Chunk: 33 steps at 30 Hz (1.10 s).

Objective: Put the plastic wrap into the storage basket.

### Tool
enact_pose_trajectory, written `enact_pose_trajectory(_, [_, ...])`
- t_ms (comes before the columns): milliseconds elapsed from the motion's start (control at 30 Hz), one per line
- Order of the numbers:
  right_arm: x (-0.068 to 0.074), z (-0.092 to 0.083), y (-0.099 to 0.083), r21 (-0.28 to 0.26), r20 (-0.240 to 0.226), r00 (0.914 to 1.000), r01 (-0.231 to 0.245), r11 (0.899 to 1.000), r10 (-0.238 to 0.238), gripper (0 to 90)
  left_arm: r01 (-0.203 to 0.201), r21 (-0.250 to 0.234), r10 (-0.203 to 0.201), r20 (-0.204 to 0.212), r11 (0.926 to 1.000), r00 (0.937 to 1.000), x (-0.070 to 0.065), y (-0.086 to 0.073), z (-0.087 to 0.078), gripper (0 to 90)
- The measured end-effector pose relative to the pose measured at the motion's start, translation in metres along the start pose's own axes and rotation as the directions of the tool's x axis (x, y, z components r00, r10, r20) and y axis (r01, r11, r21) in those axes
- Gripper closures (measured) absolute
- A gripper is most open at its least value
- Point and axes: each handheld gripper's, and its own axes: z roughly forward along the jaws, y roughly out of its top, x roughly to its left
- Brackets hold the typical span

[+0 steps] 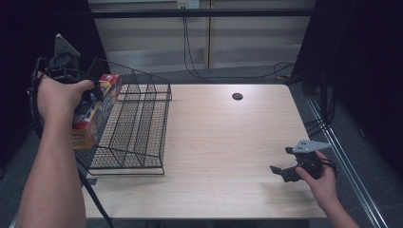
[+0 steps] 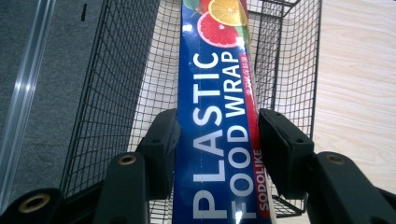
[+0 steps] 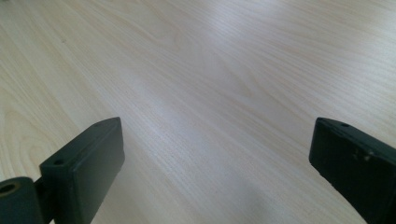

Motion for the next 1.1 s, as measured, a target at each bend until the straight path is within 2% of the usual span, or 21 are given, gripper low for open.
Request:
enact_pose_trajectory(167, [0.000,0.000,0.000,0.003,0.000,1.0000,0.000,1.000,0.000,3.3,0.018,0.015,-0.017,-0.020,0.9997,0.9997,0.005,-0.004,0.012,49.7])
enact_pose_trajectory(367, [0.001,0.000,0.000,0.005,0.001,1.0000,-0.002,1.000,0.002,3.3,0.029,0.029,-0.028,-0.017,0.9992,0.9995,0.008,-0.006,0.022,49.5])
enact_pose_trajectory(467, [0.000,0.000,0.000,0.004,-0.003,1.0000,-0.001,1.000,0.001,3.3,0.021,0.038,-0.020,-0.018,0.9990,0.9996,0.010,-0.007,0.024,49.4])
enact_pose_trajectory(833, [0.001,0.000,0.000,0.007,0.001,1.0000,0.000,1.000,0.000,3.3,0.041,0.038,-0.040,-0.024,0.9984,0.9989,0.015,-0.008,0.032,49.2])
enact_pose_trajectory(1100, [0.000,0.000,0.000,0.002,0.000,1.0000,0.000,1.000,0.000,3.3,0.032,0.039,-0.031,-0.038,0.9987,0.9988,0.016,-0.005,0.038,49.1])
